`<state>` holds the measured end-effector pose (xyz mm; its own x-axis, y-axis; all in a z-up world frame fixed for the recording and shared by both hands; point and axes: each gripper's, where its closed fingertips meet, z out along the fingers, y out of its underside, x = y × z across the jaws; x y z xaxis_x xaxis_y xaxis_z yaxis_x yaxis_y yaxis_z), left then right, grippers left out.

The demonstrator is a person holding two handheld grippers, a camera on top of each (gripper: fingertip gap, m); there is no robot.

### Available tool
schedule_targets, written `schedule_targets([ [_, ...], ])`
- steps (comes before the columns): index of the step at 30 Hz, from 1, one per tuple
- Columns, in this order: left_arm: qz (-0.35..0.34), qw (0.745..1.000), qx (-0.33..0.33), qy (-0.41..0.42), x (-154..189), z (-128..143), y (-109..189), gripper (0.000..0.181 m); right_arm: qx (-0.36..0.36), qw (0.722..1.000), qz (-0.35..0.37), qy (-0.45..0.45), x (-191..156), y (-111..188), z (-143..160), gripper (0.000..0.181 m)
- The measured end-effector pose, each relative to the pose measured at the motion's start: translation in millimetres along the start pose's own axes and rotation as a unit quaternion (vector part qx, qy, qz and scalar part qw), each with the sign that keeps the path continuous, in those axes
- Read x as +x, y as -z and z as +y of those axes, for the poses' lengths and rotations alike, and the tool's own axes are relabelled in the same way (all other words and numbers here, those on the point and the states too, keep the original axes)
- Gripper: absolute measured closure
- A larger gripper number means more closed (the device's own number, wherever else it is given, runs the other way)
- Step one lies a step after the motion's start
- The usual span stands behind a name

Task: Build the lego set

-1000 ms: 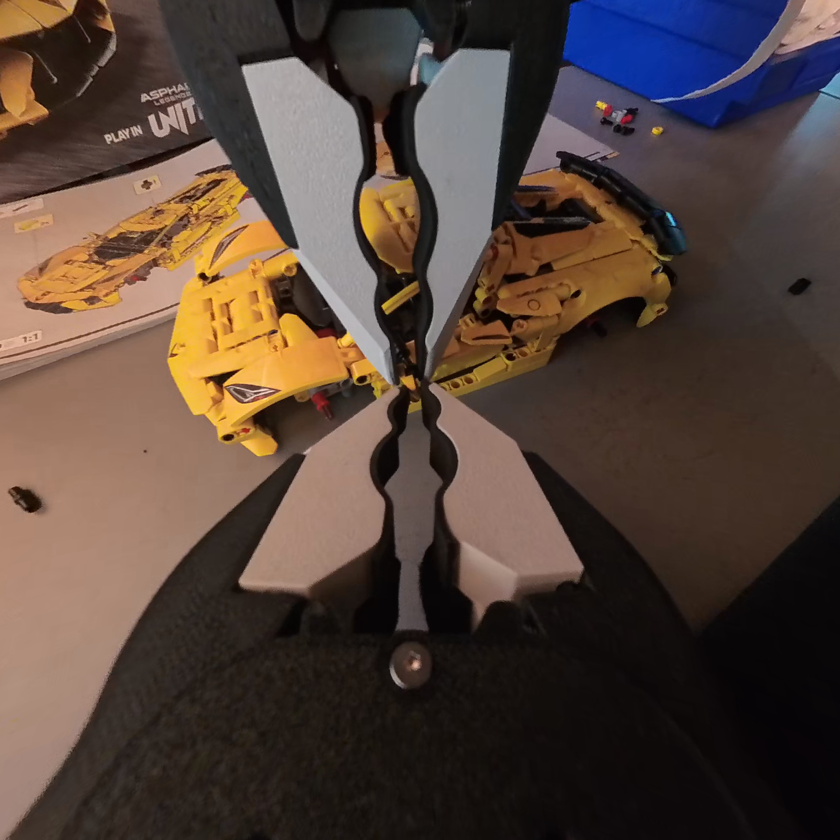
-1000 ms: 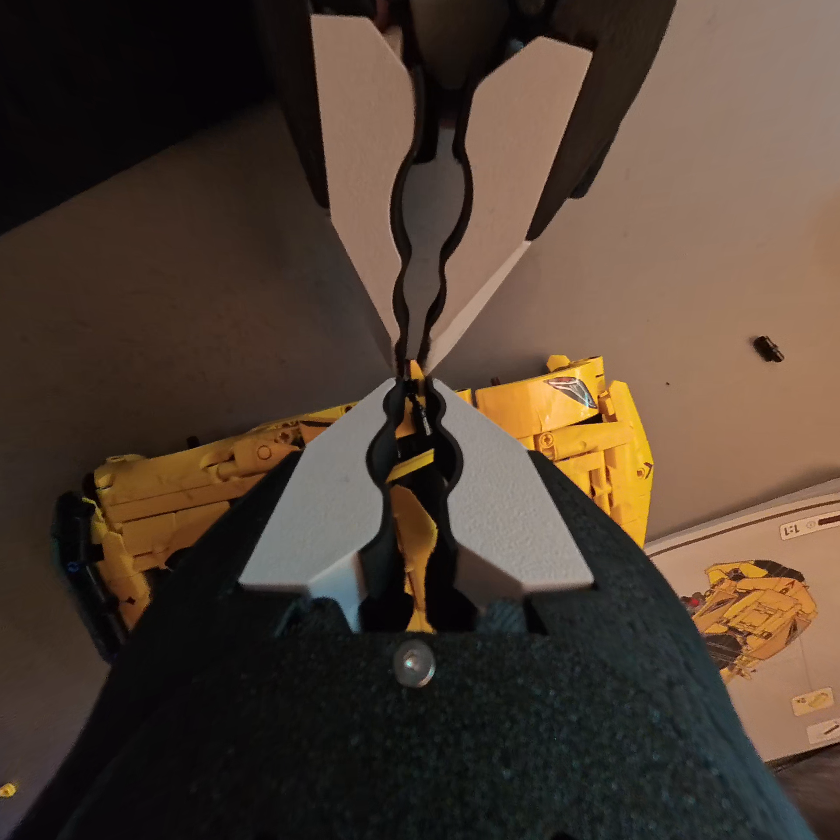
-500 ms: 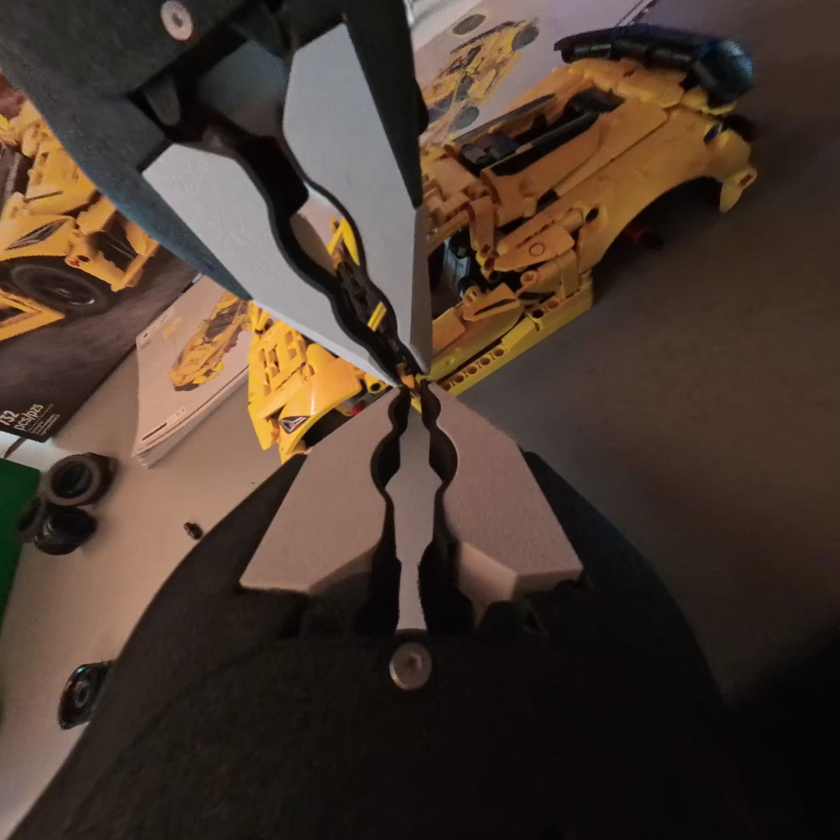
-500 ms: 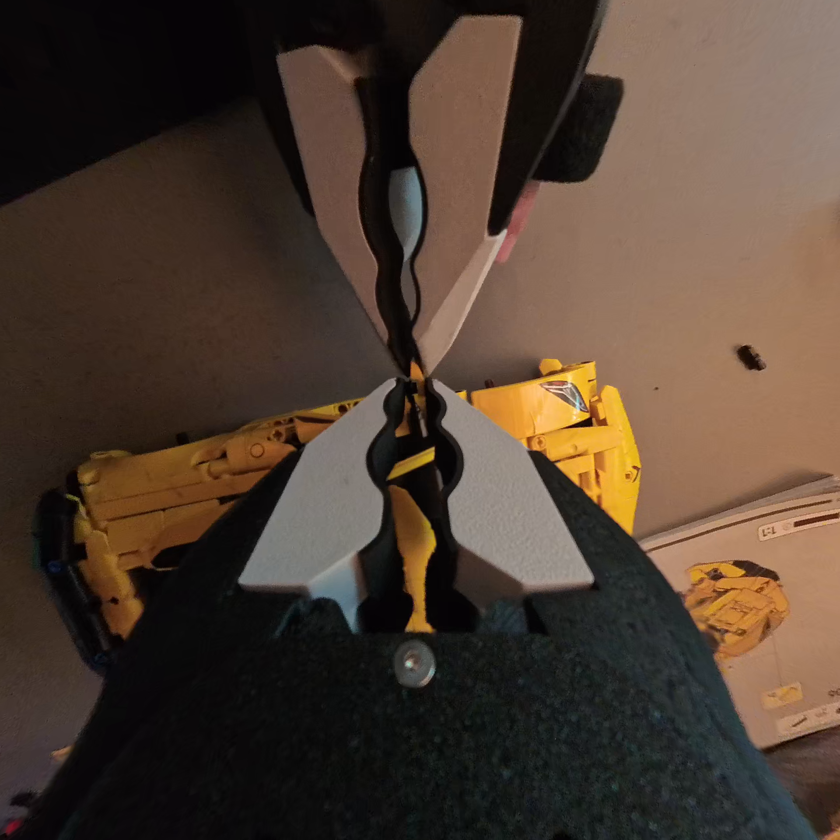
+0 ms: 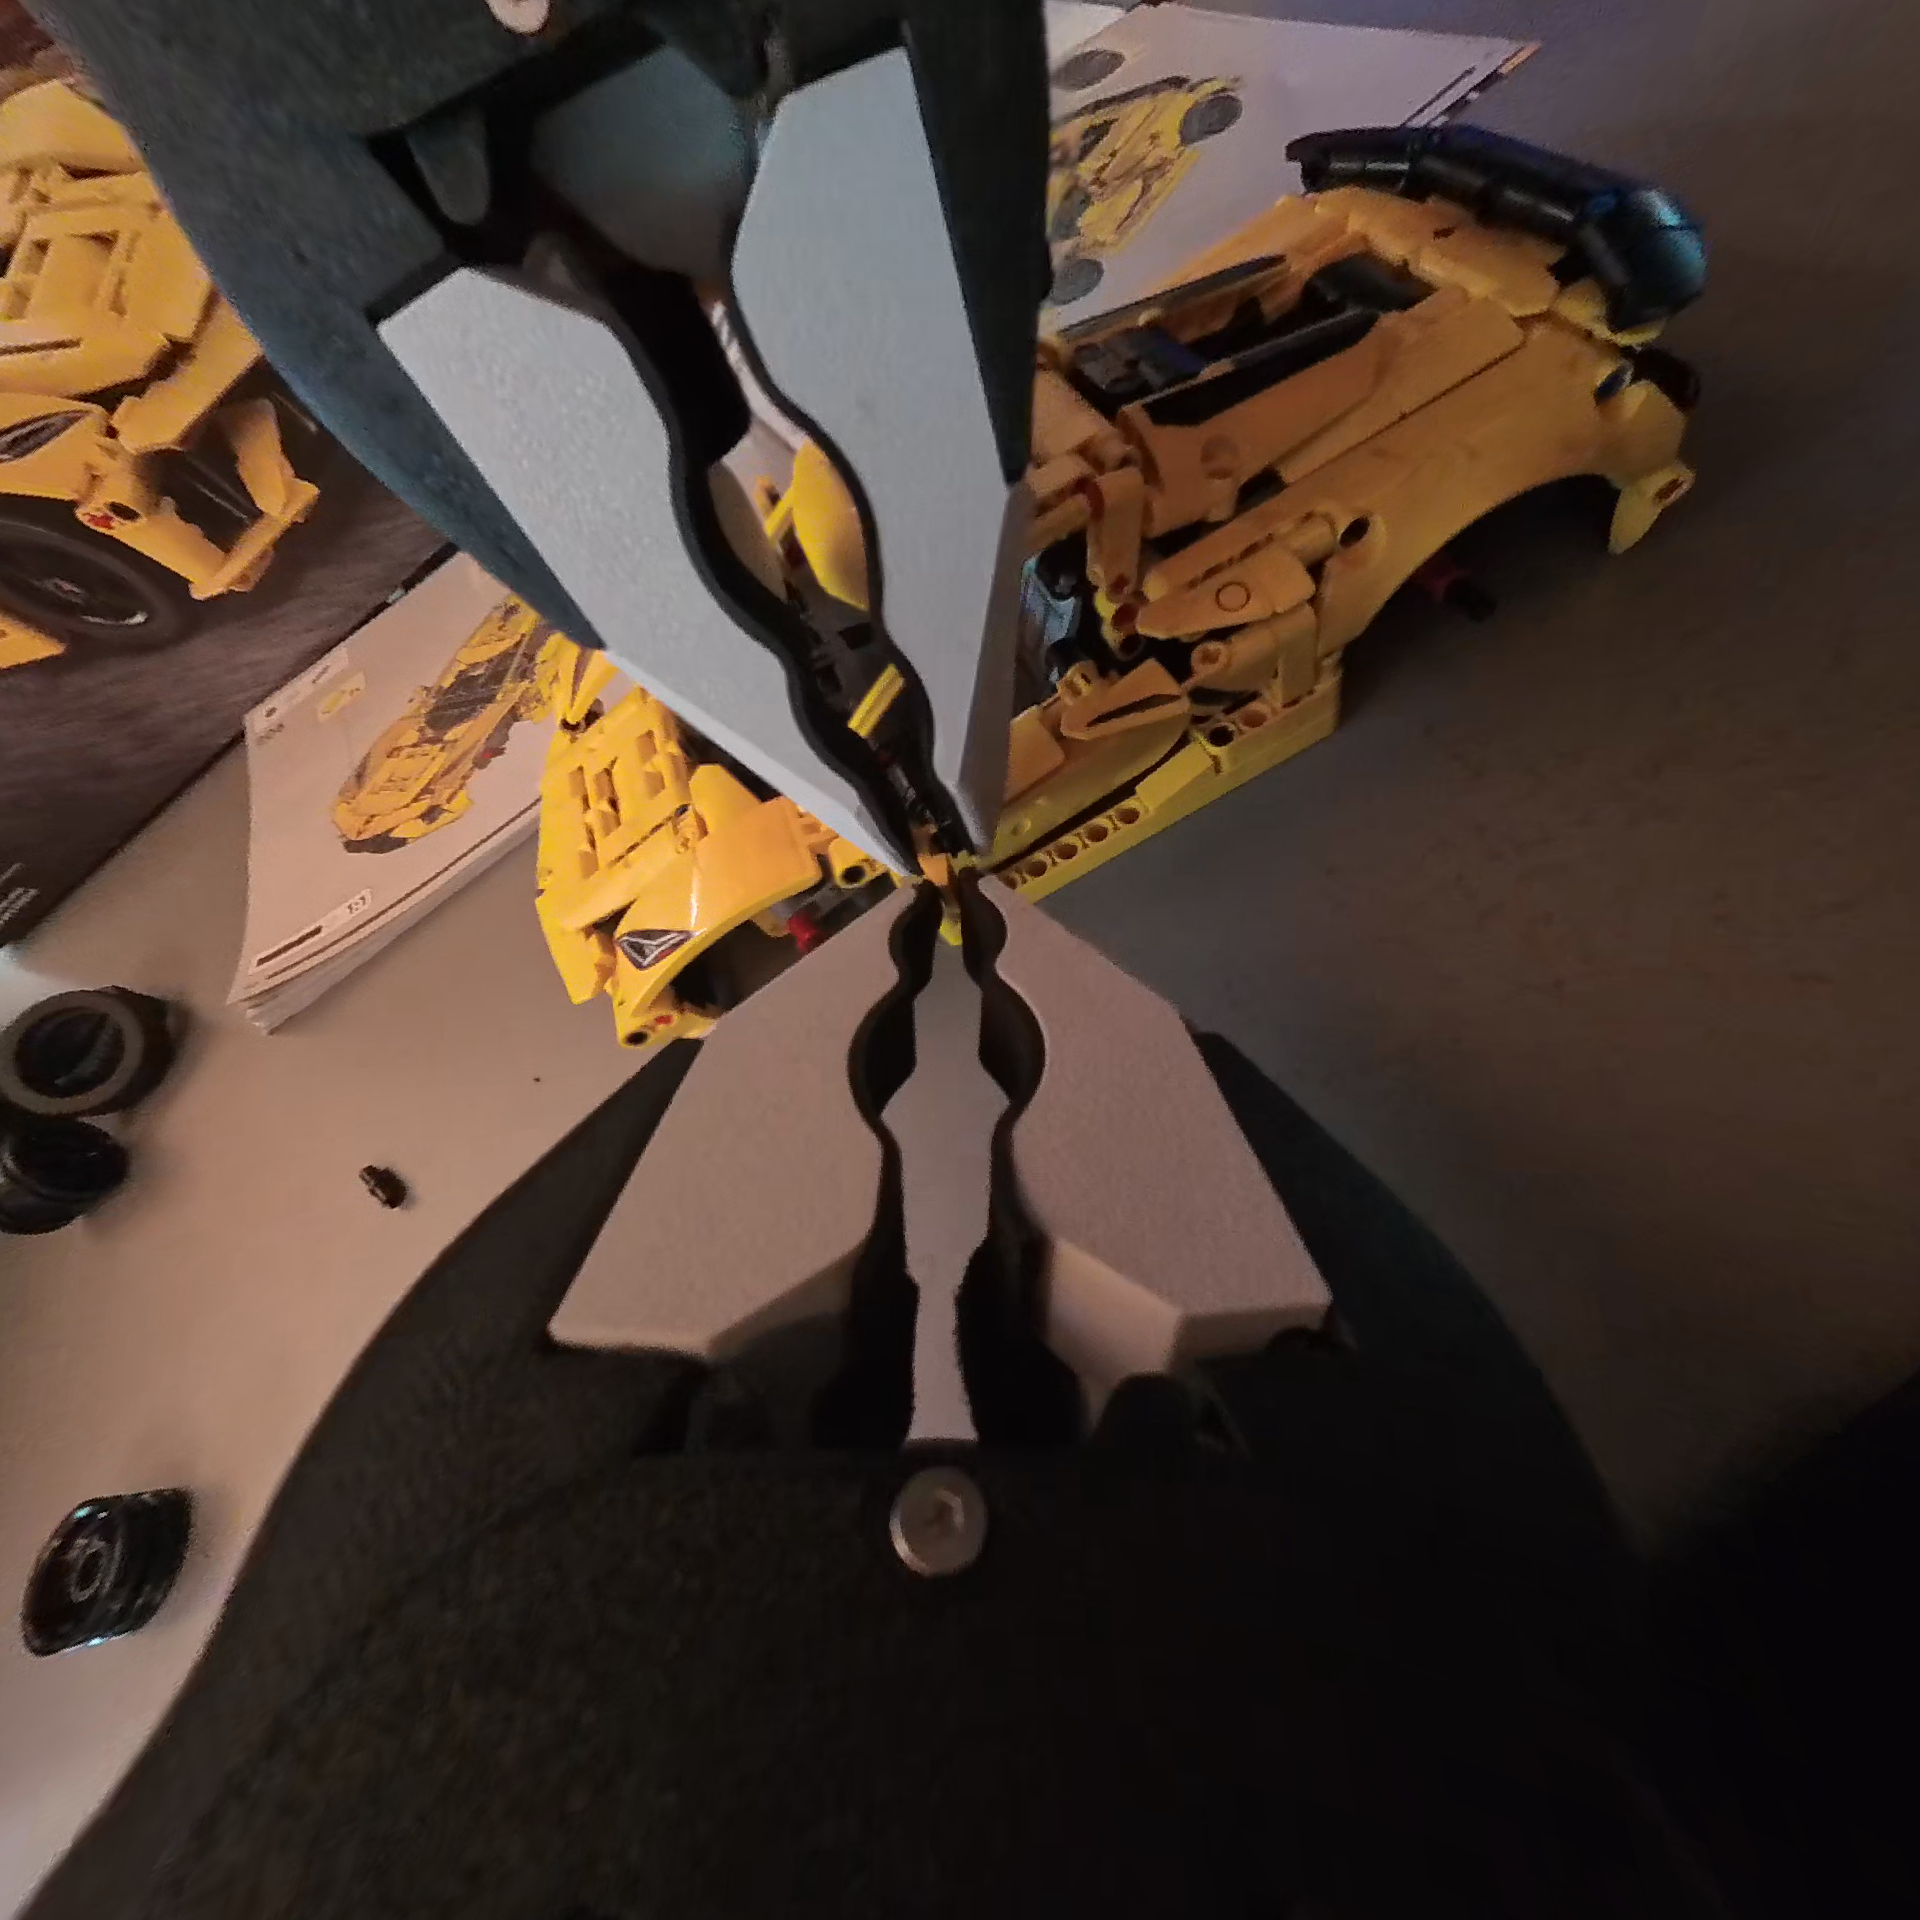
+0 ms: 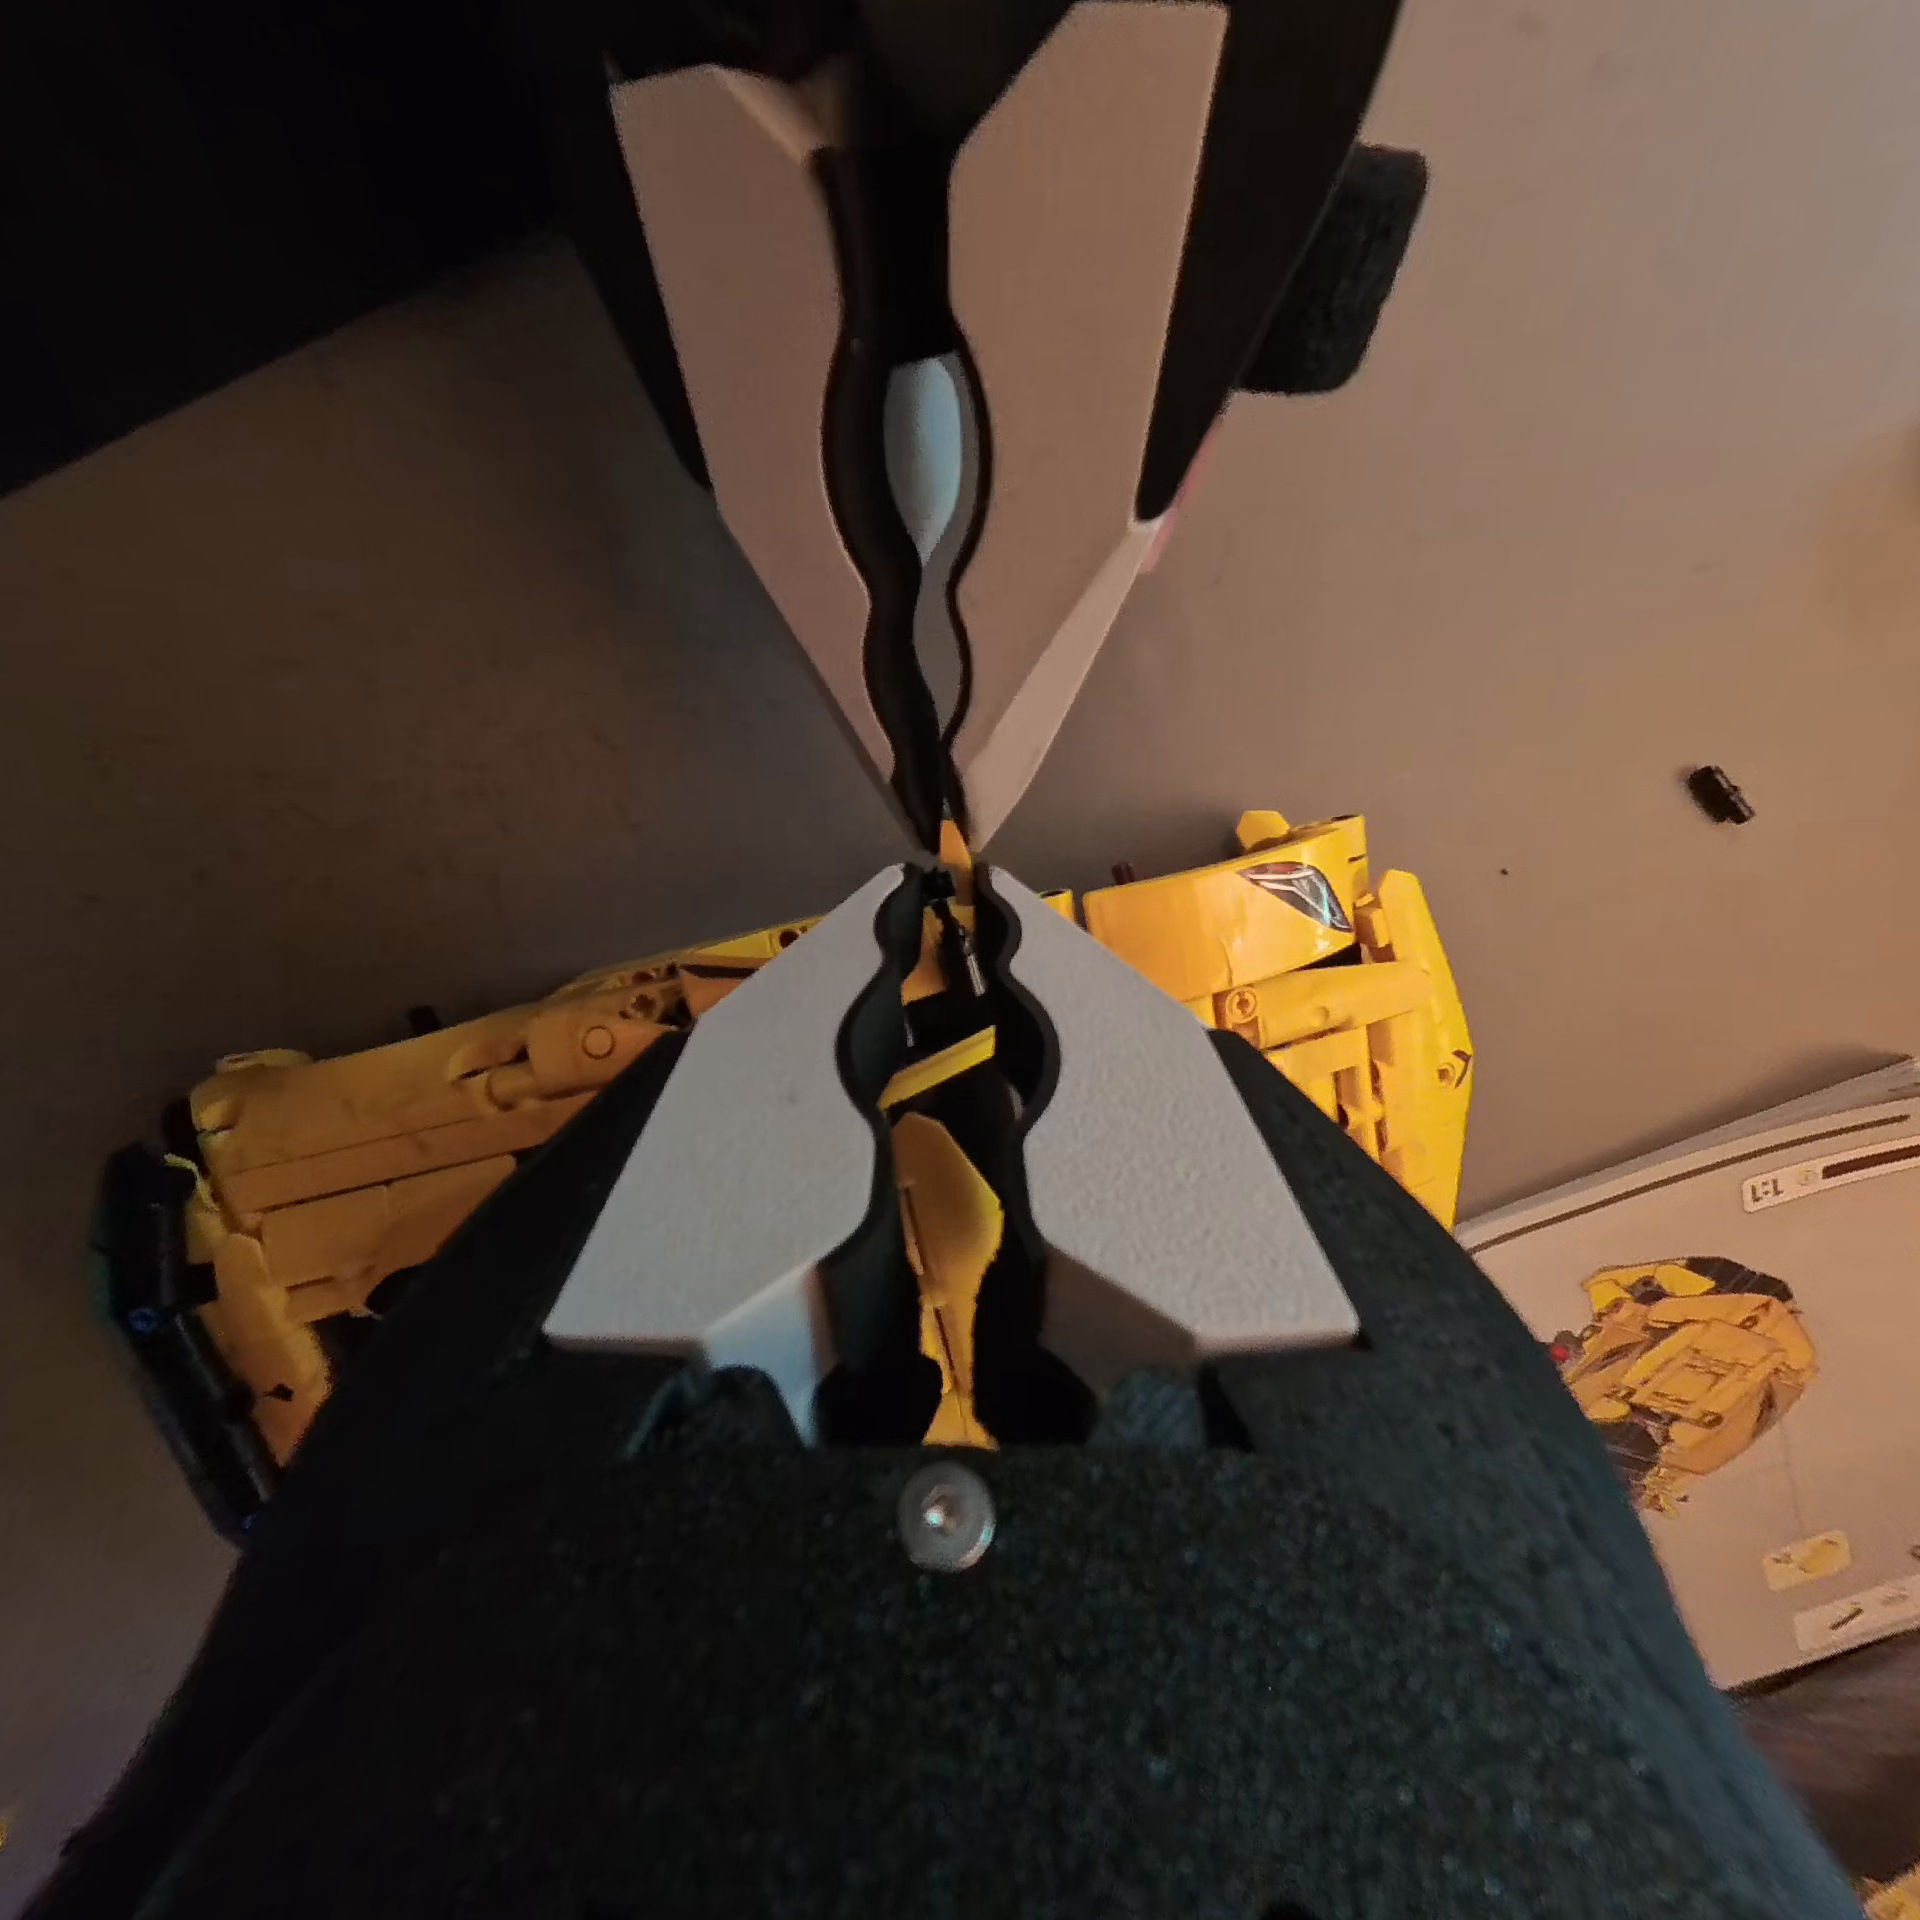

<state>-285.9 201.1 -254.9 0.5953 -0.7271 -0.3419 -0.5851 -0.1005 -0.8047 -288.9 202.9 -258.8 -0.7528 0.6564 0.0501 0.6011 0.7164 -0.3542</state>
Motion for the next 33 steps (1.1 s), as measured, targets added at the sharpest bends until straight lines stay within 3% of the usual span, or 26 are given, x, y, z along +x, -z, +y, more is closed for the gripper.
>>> schedule_targets([
  [7,-0.015,1.000,-0.003,-0.021,0.3,-1.0,0.3,0.177,-0.003,1.000,0.011,0.011,0.0,0.2,0.4,0.173],
  [14,0.017,0.998,0.004,0.058,2.1,-2.0,0.8,0.176,-0.009,1.000,0.010,0.025,0.0,-0.6,0.5,0.174],
  [20,-0.036,0.998,-0.009,-0.044,-0.6,-0.3,-0.2,0.176,0.002,1.000,0.000,0.008,1.5,0.3,0.2,0.174],
  [23,-0.031,0.999,-0.009,-0.032,-0.3,-0.4,-0.1,0.177,0.016,0.999,-0.019,-0.030,-0.5,0.8,-0.4,0.172],
  [29,-0.022,1.000,-0.005,-0.004,-1.2,-0.6,1.0,0.177,-0.002,0.998,0.047,0.038,1.6,4.3,1.1,0.169],
  [33,-0.019,1.000,-0.001,0.004,-0.6,-1.9,1.4,0.177,-0.007,0.998,0.055,0.037,-0.3,4.1,3.2,0.169],
])
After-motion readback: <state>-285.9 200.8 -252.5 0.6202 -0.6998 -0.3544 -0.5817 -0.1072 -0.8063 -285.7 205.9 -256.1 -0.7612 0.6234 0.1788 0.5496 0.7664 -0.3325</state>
